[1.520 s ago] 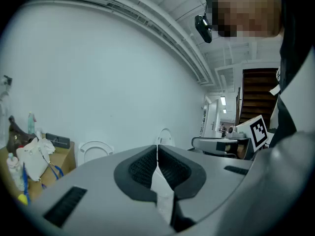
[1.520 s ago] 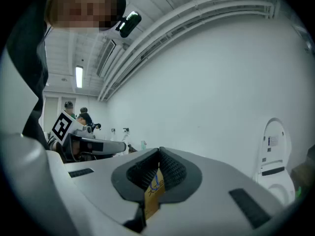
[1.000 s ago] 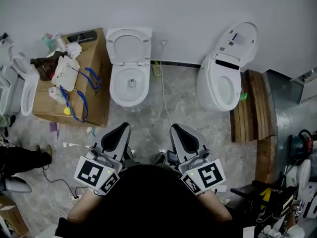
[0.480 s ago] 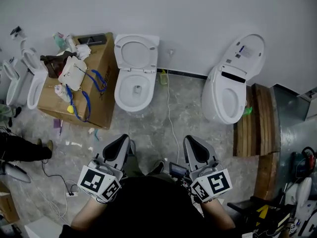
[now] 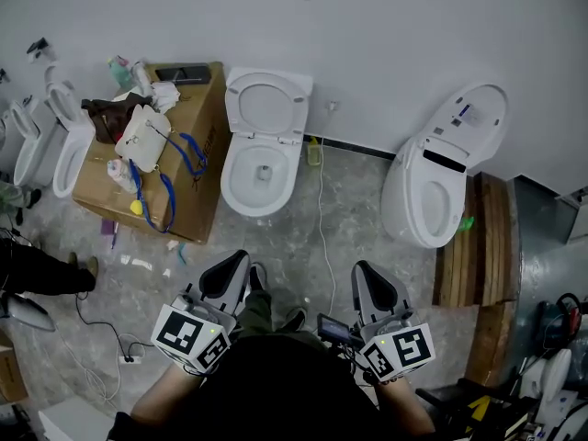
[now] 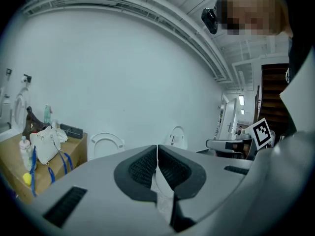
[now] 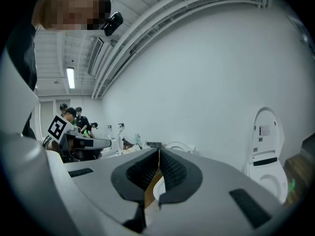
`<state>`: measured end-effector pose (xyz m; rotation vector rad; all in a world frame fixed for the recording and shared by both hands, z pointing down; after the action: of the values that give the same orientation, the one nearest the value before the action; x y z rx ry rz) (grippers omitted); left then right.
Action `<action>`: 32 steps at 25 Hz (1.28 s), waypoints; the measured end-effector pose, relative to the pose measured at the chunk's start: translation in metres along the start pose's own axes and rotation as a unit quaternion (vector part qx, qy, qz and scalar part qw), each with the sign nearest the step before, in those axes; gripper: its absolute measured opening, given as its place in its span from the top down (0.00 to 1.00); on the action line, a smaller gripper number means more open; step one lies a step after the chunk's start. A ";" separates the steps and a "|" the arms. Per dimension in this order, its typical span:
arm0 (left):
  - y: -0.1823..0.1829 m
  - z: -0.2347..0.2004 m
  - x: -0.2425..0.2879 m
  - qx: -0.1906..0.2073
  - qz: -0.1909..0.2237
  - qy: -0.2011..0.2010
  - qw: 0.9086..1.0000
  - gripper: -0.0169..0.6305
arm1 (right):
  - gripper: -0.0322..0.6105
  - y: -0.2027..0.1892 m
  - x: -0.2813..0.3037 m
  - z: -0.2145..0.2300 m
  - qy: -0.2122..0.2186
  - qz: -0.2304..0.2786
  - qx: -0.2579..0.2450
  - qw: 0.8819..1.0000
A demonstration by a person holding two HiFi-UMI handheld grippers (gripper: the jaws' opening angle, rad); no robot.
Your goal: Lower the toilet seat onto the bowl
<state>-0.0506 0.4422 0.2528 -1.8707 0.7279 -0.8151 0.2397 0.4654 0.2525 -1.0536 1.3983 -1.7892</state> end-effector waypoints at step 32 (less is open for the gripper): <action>0.087 -0.211 0.098 -0.006 -0.012 -0.026 1.000 0.94 | 0.90 0.064 0.245 -0.014 -0.041 -0.034 -0.020 0.998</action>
<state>-0.1693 0.2245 0.2676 -1.9074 0.6788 -0.7760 0.1091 0.2482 0.2401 -1.1967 1.3687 -1.7514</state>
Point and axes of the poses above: the fingertips, and each gripper's own axes: x forward along the fingers, z to its right, y out of its top, the point moved 10 cm from there along -x, backward along the fingers, and after that the axes turned 5 degrees about -x, right-handed, at the moved point
